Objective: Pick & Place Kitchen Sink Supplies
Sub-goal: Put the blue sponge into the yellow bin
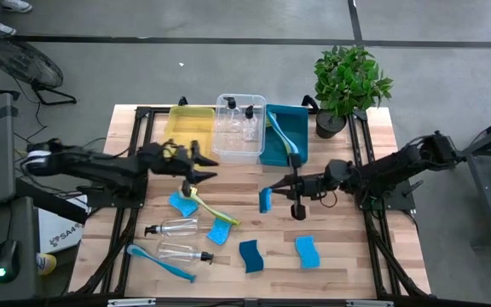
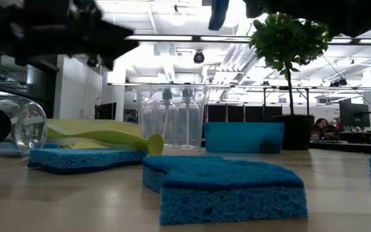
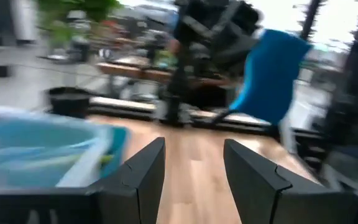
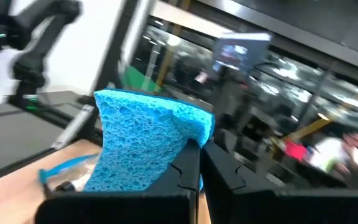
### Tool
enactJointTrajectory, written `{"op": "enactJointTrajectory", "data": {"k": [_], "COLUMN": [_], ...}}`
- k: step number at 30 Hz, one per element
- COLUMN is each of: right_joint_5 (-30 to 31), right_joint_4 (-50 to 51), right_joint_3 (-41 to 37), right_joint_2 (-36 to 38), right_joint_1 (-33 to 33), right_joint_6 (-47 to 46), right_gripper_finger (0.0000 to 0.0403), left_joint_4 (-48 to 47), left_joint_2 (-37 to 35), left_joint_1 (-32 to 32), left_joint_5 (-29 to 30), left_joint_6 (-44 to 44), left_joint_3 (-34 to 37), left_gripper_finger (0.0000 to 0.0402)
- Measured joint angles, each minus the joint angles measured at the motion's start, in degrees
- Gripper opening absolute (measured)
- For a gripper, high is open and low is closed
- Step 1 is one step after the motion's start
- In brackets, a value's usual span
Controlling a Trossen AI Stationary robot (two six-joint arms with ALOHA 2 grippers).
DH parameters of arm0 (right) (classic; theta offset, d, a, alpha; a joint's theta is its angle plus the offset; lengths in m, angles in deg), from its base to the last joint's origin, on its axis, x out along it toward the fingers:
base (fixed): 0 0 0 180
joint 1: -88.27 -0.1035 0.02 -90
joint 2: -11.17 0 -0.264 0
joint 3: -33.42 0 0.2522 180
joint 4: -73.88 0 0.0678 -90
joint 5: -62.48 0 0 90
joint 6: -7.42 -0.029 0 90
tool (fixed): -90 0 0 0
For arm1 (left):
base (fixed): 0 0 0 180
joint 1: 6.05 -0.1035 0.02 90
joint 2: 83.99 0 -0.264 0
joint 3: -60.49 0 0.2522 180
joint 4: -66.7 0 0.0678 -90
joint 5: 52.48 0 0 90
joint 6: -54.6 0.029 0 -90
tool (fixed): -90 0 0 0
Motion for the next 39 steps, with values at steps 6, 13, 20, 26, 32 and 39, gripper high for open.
{"op": "enactJointTrajectory", "data": {"k": [6,13,20,26,32,39], "right_joint_5": [-16.60,-29.39,-32.79,-32.85,-33.20,-31.73], "right_joint_4": [-1.65,-3.14,-2.08,0.40,0.65,1.10], "right_joint_3": [0.00,0.27,0.72,0.72,0.72,0.72], "right_joint_2": [0.00,0.00,0.00,0.00,0.00,0.00], "right_joint_1": [3.82,7.54,9.51,11.39,13.35,13.75], "right_joint_6": [-0.39,-2.86,-4.17,-4.17,-4.17,-4.24], "right_gripper_finger": [0.0000,0.0000,0.0000,0.0000,0.0000,0.0000], "left_joint_4": [1.50,1.51,1.28,1.49,1.18,1.16], "left_joint_2": [15.99,31.72,42.18,45.21,45.84,45.84], "left_joint_1": [0.01,0.01,0.03,1.98,4.20,4.53], "left_joint_5": [-14.14,-24.16,-32.19,-35.64,-35.15,-31.54], "left_joint_6": [2.34,2.05,-0.73,-1.67,-0.02,1.88], "left_joint_3": [-13.82,-29.34,-40.62,-44.66,-45.44,-45.42], "left_gripper_finger": [0.0160,0.0160,0.0160,0.0160,0.0160,0.0151]}}
